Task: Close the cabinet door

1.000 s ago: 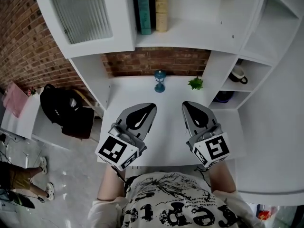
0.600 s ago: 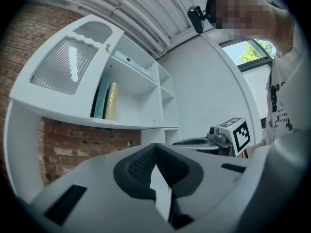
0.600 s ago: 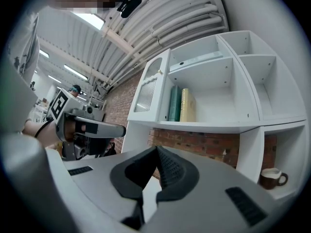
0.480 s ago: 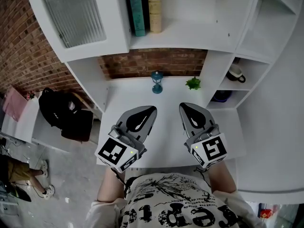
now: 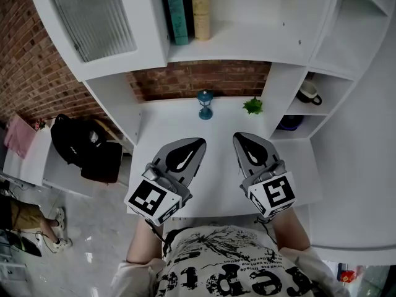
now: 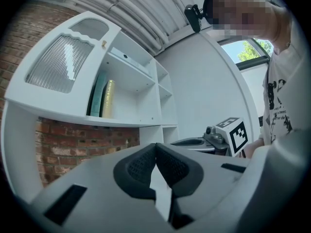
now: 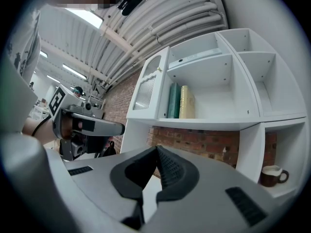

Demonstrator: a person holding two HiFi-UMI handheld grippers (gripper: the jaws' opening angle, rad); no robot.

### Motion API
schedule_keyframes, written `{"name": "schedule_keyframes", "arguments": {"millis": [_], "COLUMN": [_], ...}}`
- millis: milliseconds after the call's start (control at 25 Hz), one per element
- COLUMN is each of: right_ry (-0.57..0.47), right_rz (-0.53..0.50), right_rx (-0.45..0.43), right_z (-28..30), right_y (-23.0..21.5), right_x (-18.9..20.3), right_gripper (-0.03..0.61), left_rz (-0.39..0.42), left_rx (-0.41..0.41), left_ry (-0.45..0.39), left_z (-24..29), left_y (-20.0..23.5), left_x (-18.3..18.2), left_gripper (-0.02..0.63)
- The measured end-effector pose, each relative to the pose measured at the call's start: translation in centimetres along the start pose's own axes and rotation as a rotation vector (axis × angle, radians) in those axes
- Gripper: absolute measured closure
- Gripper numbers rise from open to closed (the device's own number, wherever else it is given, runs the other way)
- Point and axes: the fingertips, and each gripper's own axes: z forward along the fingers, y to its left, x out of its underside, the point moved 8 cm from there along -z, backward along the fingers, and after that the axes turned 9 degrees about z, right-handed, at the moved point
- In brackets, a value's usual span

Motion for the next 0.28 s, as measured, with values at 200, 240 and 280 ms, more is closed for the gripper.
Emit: {"name": "schedule_keyframes", "arguments": {"millis": [200, 240, 280], "right_ry": [0.004, 0.007, 0.009], "right_rz": [0.017, 0.02, 0.022], "right_rx": [0.008, 0.01, 0.012], "right_z": [-0.04, -0.04, -0.04], "right_y": [-0.16, -0.17, -0.17], "right_x": [0.56, 0.7, 0.83], "right_gripper": [0.565, 0.566, 0.565], "left_rz": [-0.003, -0.002, 0.001], "left_rx": [-0.008, -0.009, -0.01], "left_ry": [0.006, 0.008, 0.01], "left_z": [0.04, 0.04, 0.05], "left_y": [-0.03, -0.04, -0.05], "left_x": [0.5, 0.57, 0.64], "left_gripper": [0.6, 0.6, 0.6]}}
